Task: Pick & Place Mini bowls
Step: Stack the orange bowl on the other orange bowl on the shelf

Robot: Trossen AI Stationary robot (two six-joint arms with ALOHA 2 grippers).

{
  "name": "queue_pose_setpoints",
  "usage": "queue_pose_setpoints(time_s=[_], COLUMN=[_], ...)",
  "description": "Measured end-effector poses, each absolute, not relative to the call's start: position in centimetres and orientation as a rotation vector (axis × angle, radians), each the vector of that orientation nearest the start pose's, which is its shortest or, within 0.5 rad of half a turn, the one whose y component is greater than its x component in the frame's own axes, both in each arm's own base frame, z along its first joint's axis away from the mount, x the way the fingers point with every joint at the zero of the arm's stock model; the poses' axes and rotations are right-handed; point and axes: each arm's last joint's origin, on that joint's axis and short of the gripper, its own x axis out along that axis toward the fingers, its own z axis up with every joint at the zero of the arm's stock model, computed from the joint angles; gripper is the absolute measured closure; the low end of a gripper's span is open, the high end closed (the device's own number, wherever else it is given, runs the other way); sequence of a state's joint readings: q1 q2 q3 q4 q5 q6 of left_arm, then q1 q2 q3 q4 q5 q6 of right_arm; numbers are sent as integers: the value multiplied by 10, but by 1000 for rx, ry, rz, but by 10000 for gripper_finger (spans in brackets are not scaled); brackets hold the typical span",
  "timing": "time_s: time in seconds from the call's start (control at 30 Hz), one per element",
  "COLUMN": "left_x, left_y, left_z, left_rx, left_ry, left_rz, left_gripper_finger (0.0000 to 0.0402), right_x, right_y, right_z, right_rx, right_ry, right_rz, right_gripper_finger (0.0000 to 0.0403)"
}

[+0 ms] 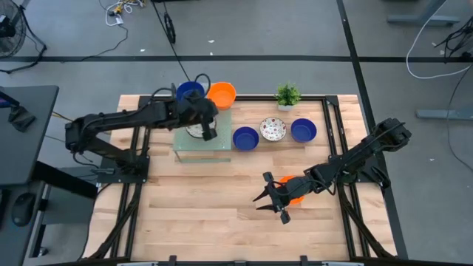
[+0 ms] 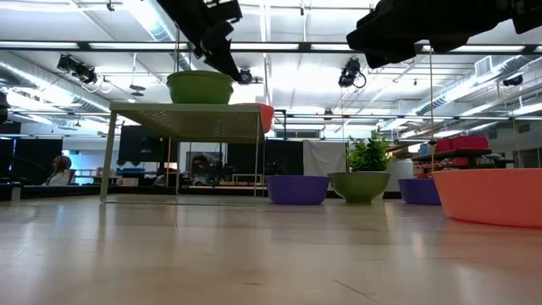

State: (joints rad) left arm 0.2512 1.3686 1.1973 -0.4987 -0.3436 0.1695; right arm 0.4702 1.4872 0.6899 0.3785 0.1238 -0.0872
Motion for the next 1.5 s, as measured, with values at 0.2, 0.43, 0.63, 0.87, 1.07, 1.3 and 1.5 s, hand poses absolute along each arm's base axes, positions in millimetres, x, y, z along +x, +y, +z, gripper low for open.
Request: queue_pose_setpoints(time_s=[0.2, 0.43, 0.63, 0.87, 1.07, 1.3, 1.5], left_x=[287, 288, 282, 247, 223, 213, 212], left_y=[89, 89, 75, 37, -5, -52, -80], left_z=[312, 312, 326, 362, 360, 307, 273], left_rx=[169, 171, 234, 247, 162, 117, 84], left_ry=[752, 744, 690, 574, 539, 534, 459], left_rz=[491, 490, 468, 408, 304, 208, 98], left_gripper_finger=[395, 393, 397, 396, 397, 398, 389], right_x=[269, 269, 269, 268, 254, 227, 205], right_y=[133, 133, 133, 128, 115, 112, 121], right_z=[194, 194, 193, 190, 182, 214, 206], right_rx=[-210, -210, -210, -196, -74, 232, 230], right_ry=[392, 392, 395, 442, 610, 820, 1034], right_rz=[359, 359, 359, 199, -63, 115, 193], right_gripper_finger=[268, 268, 268, 268, 268, 268, 268])
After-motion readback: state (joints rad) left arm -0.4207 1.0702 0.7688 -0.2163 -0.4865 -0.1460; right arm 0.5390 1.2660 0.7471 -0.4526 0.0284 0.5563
